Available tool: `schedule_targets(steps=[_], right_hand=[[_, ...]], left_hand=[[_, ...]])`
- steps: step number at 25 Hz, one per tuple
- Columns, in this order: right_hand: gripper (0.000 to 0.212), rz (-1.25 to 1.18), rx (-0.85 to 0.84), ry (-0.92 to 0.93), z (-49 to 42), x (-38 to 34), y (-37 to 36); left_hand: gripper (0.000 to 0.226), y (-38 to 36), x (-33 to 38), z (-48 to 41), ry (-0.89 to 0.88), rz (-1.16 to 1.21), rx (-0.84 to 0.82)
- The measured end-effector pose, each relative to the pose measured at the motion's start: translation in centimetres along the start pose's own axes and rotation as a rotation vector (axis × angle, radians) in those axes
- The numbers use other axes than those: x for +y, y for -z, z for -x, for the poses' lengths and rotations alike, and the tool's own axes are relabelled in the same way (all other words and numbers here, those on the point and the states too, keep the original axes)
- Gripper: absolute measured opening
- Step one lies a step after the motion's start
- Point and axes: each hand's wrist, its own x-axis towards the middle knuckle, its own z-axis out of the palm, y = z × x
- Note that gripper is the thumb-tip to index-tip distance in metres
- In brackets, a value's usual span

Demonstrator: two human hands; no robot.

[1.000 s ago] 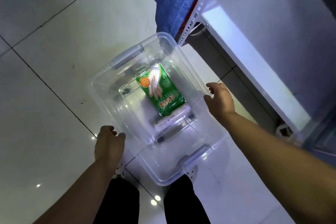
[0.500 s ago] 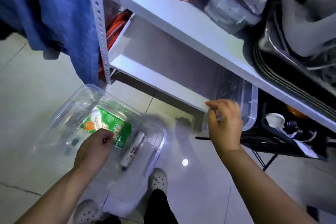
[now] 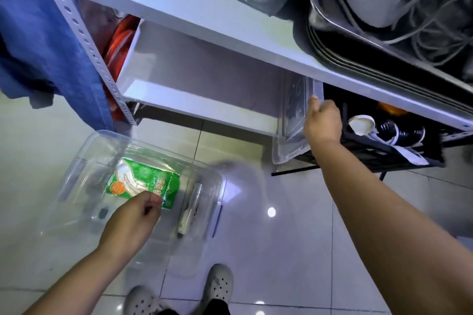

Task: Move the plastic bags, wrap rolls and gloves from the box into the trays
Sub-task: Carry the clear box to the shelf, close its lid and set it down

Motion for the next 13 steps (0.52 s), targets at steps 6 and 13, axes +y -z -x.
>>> schedule_targets(steps=[6, 13], right_hand=[[0.022, -0.126, -0.109, 0.209, 7.6, 3.1, -3.4], [0.023, 0.070, -0.382, 0.585, 16.4, 8.3, -5.0]], left_hand=[[0.027, -1.7, 1.2, -0.5, -0.015, 0.097, -0.005], [0.014, -1.3, 6.5, -2.4, 0.125, 0.686, 0.082]])
